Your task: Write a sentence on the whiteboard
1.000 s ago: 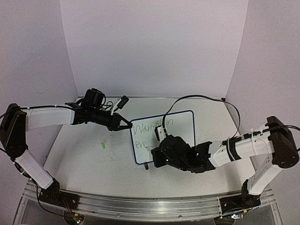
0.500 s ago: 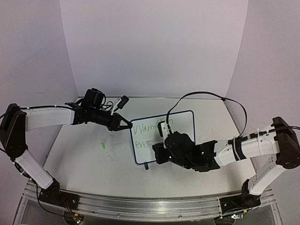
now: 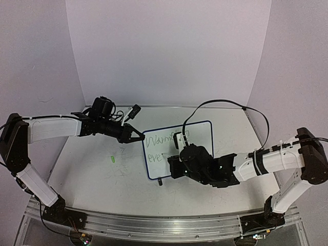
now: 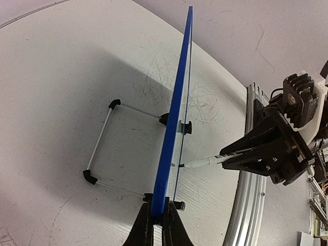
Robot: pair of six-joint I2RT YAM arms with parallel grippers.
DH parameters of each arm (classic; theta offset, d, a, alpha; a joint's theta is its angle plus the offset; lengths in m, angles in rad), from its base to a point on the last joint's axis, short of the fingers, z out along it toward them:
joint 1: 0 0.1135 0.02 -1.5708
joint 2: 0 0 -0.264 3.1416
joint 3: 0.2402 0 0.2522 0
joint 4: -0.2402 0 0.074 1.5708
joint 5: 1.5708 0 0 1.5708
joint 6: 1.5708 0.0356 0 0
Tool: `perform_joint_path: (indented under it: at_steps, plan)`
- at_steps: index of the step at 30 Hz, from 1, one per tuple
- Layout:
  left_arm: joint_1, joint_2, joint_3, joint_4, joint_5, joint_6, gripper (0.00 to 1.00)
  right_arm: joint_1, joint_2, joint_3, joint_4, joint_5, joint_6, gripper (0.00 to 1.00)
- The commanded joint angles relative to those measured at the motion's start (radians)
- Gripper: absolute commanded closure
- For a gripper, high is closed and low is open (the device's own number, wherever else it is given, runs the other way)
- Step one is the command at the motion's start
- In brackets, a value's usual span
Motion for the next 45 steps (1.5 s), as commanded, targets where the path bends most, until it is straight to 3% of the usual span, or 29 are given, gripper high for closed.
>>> perform_joint_path:
  at_steps: [1,14,45]
  plan:
    - [-0.003,-0.023,-0.002,0.009,-0.048,0.063,1.0,-0.004,0.029,0.032,0.022,0.037,0.008,1.0]
    - [-0.004,-0.02,-0.001,0.009,-0.047,0.063,1.0,-0.005,0.012,0.017,-0.065,0.046,0.041,1.0]
    - [-0.005,-0.018,-0.002,0.009,-0.05,0.063,1.0,0.004,0.029,0.014,-0.07,0.011,0.071,1.0]
